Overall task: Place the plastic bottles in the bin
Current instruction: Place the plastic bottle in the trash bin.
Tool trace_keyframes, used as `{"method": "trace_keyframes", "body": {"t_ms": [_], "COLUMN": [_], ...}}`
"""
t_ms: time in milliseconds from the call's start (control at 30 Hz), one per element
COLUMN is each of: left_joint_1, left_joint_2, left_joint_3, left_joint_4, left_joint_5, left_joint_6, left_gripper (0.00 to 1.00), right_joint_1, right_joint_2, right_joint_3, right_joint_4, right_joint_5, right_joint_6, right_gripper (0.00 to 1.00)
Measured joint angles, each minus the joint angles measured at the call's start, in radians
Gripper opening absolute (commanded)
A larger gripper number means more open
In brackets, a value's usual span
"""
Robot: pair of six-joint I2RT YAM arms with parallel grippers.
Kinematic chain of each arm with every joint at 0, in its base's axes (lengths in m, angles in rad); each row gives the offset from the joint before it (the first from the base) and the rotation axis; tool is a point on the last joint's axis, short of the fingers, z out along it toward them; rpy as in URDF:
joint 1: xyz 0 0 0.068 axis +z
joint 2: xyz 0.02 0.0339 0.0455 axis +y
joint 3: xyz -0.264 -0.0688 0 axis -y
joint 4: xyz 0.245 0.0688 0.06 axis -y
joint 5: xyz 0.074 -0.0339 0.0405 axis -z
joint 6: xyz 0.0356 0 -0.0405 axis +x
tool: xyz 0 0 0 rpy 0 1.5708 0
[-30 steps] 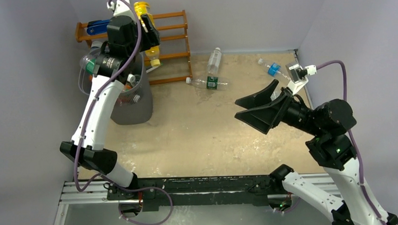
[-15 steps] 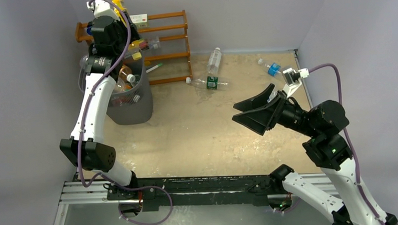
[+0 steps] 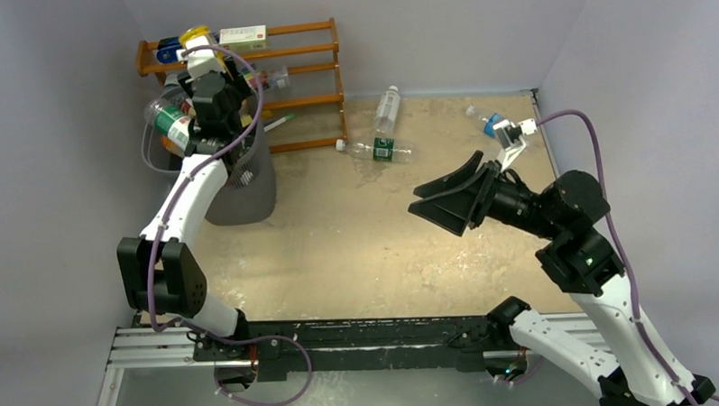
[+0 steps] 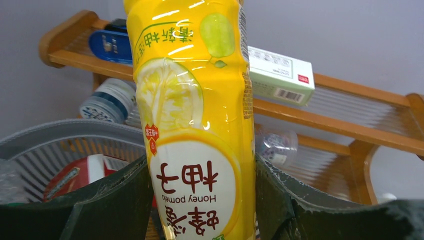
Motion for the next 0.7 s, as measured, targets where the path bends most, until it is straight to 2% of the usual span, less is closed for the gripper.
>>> {"method": "trace_keyframes", "body": {"t_ms": [333,467,500,567,700], "left_joint_1": [0.000,0.000,0.000,0.000,0.000], "left_joint_2": [-0.027,-0.023,-0.019,-0.013,0.003], "left_joint_3": [-0.145,-0.202,-0.209,-0.221,-0.223], "left_joint_4": [0.297,0.364,0.375,0.401,0.420], "left_joint_5": [-0.122,-0.144,-0.147,-0.152,-0.162], "left_joint_6": [0.060,0.061,0.061,0.060,0.058], "left_gripper": [0.57,0.58,0.60,0.70,0.78], "right_joint_1": [0.000,0.000,0.000,0.000,0.000], "right_joint_2": [0.050,0.057,0.057,0.056,0.051], "right_joint_3": [-0.010,-0.026,-0.029,-0.033,-0.034], "right_joint_4": [0.006,0.006,0.006,0.006,0.006], "right_joint_5": [-0.002,-0.003,-0.003,-0.003,-0.003], "right_joint_6": [-0.001,-0.001,-0.001,-0.001,-0.001], "right_gripper": [1.00,1.00,1.00,1.00,1.00]}}
